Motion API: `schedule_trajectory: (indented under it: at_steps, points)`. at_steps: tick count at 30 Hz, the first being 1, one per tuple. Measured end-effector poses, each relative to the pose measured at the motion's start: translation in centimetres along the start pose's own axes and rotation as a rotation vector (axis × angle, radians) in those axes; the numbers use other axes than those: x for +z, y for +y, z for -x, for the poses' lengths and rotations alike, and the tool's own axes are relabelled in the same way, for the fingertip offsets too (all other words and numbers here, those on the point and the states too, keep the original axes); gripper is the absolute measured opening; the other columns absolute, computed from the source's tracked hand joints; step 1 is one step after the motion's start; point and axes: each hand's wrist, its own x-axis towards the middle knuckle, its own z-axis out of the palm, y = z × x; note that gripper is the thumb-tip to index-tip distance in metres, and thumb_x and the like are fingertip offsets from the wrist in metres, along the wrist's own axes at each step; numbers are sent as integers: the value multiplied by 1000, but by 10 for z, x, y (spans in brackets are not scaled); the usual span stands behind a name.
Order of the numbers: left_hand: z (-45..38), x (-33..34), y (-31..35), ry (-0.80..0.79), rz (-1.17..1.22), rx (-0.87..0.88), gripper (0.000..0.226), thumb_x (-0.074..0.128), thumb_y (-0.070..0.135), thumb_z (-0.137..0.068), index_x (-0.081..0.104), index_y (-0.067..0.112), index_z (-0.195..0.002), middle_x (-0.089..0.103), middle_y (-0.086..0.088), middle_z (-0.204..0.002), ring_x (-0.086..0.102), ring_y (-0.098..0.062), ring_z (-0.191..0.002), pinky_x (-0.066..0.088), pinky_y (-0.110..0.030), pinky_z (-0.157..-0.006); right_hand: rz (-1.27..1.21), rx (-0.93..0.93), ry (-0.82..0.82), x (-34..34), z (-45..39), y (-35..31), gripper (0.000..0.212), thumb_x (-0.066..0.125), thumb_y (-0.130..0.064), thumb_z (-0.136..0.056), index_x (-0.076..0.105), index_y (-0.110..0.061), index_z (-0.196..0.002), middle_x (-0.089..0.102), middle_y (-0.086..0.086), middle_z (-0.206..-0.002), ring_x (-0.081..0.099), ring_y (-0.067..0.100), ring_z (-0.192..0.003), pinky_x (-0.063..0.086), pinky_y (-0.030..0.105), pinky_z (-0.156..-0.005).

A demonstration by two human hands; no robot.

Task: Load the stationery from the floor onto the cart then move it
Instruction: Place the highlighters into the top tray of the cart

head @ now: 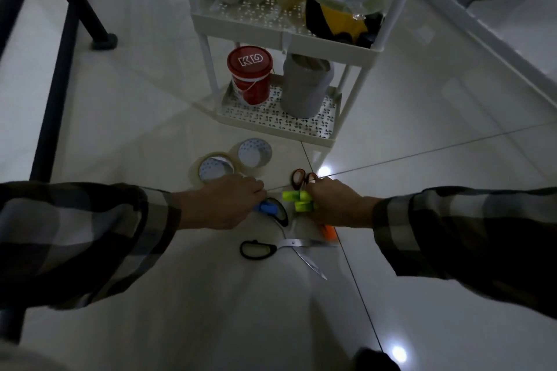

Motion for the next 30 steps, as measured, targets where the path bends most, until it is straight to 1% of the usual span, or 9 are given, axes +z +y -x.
schedule_trajectory:
  at_steps: [4, 7, 9, 13, 17, 21, 24, 26, 30]
  points:
    - [-2, -14, 4, 41, 372, -138, 25, 54, 21, -91, 61, 12, -113, 62, -9, -97, 59, -27, -82, 50, -42, -70, -64, 150, -44, 20, 5, 4, 39, 62, -42, -96, 61, -8, -115, 59, 16, -117, 62, 31, -98, 43, 31, -71]
    - [-8, -28, 14, 71, 648, -298, 8, 54, 18, -99, 53, 11, -98, 53, -3, -81, 49, -23, -67, 37, -35, -62, -109, 176, -73, 21, 10, -1, 30, 65, -35, -94, 62, -9, -110, 63, 13, -115, 61, 24, -93, 43, 27, -71]
    - [-10, -37, 21, 89, 726, -374, 10, 55, 18, -100, 51, 9, -99, 52, -8, -83, 50, -30, -71, 30, -33, -61, -147, 158, -29, 14, 14, -8, 30, 65, -31, -90, 62, -10, -111, 62, 10, -114, 58, 22, -90, 46, 27, -72]
    - [-7, -73, 17, 223, 734, -435, 15, 57, 20, -96, 55, 10, -107, 59, -8, -90, 57, -26, -75, 38, -36, -63, -258, 43, 213, -28, 17, -28, 27, 71, -31, -86, 59, -16, -106, 46, -1, -99, 55, 20, -87, 43, 26, -69]
    - [-3, -120, -1, 491, 817, -527, 15, 61, 17, -92, 56, 12, -105, 67, -1, -92, 65, -14, -80, 50, -31, -68, -454, 10, 540, -87, 14, -51, 21, 74, -21, -82, 54, -16, -87, 49, 2, -89, 46, 16, -77, 32, 20, -59]
    - [-2, -159, -1, 667, 932, -610, 30, 61, 6, -95, 57, 15, -123, 69, -2, -103, 69, -22, -96, 58, -31, -77, -540, -96, 849, -141, 16, -69, 22, 71, -17, -91, 49, -18, -88, 47, 0, -86, 44, 6, -71, 31, 14, -58]
    - [-5, -192, -3, 706, 1142, -651, 35, 60, 5, -94, 59, 13, -128, 72, -8, -110, 71, -28, -102, 61, -44, -88, -649, -145, 992, -173, 16, -78, 21, 66, -21, -98, 52, -6, -93, 48, -2, -85, 50, -5, -73, 36, 10, -59]
    - [-6, -219, -2, 750, 1300, -633, 32, 62, 7, -97, 61, 16, -128, 73, -12, -116, 72, -30, -106, 60, -51, -93, -699, -206, 1063, -193, 19, -85, 18, 61, -20, -100, 50, -6, -98, 51, 2, -89, 50, -3, -75, 36, 11, -62]
    - [-1, -286, 0, 779, 1442, -492, 21, 59, 2, -101, 69, 15, -114, 76, -10, -107, 74, -24, -93, 62, -34, -77, -715, -373, 1204, -238, 33, -100, 13, 53, -12, -103, 46, -3, -98, 50, 10, -90, 48, 4, -75, 35, 10, -66]
